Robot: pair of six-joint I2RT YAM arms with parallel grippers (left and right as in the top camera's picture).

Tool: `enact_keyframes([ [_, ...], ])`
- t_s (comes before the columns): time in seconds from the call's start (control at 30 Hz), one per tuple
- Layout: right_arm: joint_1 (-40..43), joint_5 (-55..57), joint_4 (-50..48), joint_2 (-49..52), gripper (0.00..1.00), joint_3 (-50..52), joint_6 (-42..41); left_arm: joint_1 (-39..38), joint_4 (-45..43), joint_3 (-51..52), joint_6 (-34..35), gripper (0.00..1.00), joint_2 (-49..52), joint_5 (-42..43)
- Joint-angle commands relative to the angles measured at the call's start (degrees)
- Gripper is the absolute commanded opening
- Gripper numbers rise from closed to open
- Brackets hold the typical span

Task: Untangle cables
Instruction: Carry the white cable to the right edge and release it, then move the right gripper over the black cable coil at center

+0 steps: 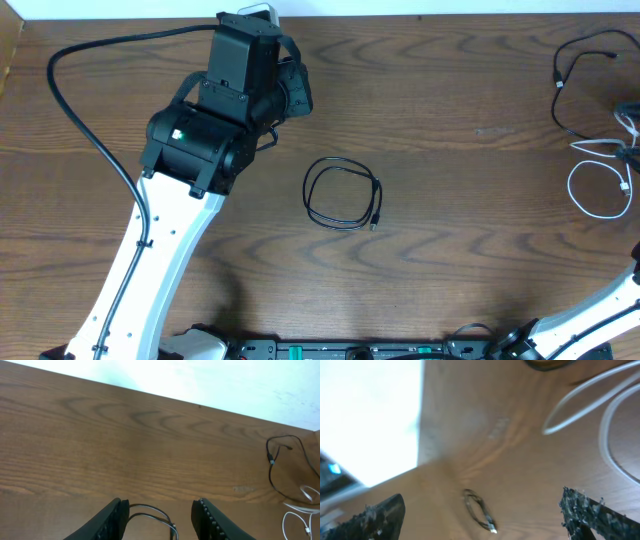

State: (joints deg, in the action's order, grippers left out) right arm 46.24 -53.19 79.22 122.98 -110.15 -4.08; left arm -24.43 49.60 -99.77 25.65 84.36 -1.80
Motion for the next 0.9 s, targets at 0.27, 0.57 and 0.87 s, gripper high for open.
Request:
enact_keyframes([
  [0.27, -10.1, 4.8, -0.2, -1.9, 0.95, -0.2, 8.8, 0.2, 7.5, 0.3, -7.5, 0.48, 1.4, 0.0],
  [0.57, -31.8, 19.5, -4.0, -1.9, 0.94, -0.2, 9.6, 0.7, 13.4, 2.3, -10.6, 0.47, 1.4, -0.1],
  [0.87, -53.5, 36.9, -7.5, -1.8, 0.9, 0.7, -2.6, 7.7, 13.6, 2.3, -7.9, 0.49, 1.4, -0.1],
])
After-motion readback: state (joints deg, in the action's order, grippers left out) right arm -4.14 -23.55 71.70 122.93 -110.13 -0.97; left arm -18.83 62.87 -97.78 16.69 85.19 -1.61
